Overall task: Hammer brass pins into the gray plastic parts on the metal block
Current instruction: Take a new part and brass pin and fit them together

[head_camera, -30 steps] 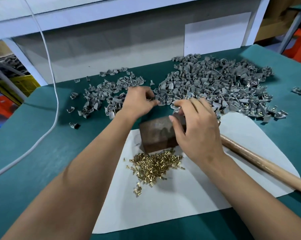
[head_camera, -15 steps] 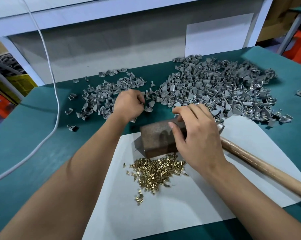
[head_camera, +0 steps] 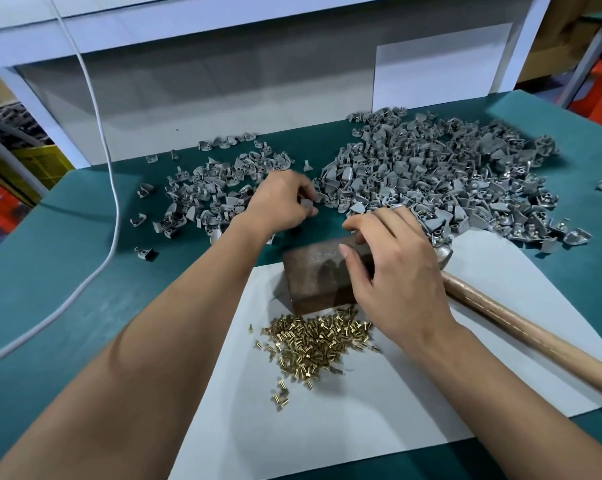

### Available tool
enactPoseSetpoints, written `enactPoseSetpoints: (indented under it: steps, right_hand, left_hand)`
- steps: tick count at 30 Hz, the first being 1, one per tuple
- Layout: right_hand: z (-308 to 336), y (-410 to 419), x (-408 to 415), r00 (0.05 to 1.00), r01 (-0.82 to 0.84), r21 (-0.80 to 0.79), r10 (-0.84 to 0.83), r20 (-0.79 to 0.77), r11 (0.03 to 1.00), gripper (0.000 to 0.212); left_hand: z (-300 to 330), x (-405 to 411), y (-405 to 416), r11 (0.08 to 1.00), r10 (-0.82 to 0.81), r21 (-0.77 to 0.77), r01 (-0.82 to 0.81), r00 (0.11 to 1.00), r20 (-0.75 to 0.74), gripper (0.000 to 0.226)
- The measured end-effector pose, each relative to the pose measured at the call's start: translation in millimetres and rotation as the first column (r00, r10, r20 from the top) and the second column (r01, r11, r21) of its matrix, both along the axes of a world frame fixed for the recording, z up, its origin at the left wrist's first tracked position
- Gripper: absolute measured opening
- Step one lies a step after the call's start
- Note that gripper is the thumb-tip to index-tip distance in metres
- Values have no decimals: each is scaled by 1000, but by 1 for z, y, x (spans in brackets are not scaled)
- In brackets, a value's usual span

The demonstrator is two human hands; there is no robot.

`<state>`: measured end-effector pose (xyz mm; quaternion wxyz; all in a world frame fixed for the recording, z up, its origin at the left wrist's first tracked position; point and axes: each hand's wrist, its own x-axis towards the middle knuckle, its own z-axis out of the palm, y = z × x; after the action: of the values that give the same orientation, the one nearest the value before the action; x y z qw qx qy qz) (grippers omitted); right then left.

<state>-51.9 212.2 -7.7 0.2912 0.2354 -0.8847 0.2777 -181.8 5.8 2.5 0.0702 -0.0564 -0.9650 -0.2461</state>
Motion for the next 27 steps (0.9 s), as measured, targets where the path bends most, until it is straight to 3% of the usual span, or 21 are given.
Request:
enactPoseSetpoints:
  steps: [3, 8, 14, 18, 19, 22, 27]
  right_hand:
    - [1, 0, 0, 1000, 2, -12, -2, -6, 1000, 22]
    - [3, 0, 2, 1000, 4, -18, -4, 1, 1000, 22]
    - [4, -1, 2, 1000, -2, -16, 2, 18, 1000, 22]
    - [4, -1, 1, 1000, 9, -24, -9, 17, 1000, 23]
    - [4, 0, 1, 1000, 12, -30, -12, 12, 999, 23]
    - [3, -1, 0, 1000, 22, -41, -22, -1, 999, 22]
    - [2, 1, -3, 997, 71, -159, -77, -29, 985, 18]
  left_hand:
    - [3, -3, 9, 997, -55, 49, 53, 998, 29, 11]
    - [11, -1, 18, 931, 13, 366, 10, 998, -59, 10]
    - [14, 1, 12, 904, 79, 424, -51, 996, -49, 15]
    - [14, 4, 13, 781, -14, 624, 17, 1000, -10, 11]
    - [14, 2, 8, 818, 20, 575, 3, 999, -35, 13]
    - [18, 2, -11, 982, 96, 170, -77, 990, -101, 15]
    - [30, 10, -23, 994, -37, -99, 54, 986, 162, 11]
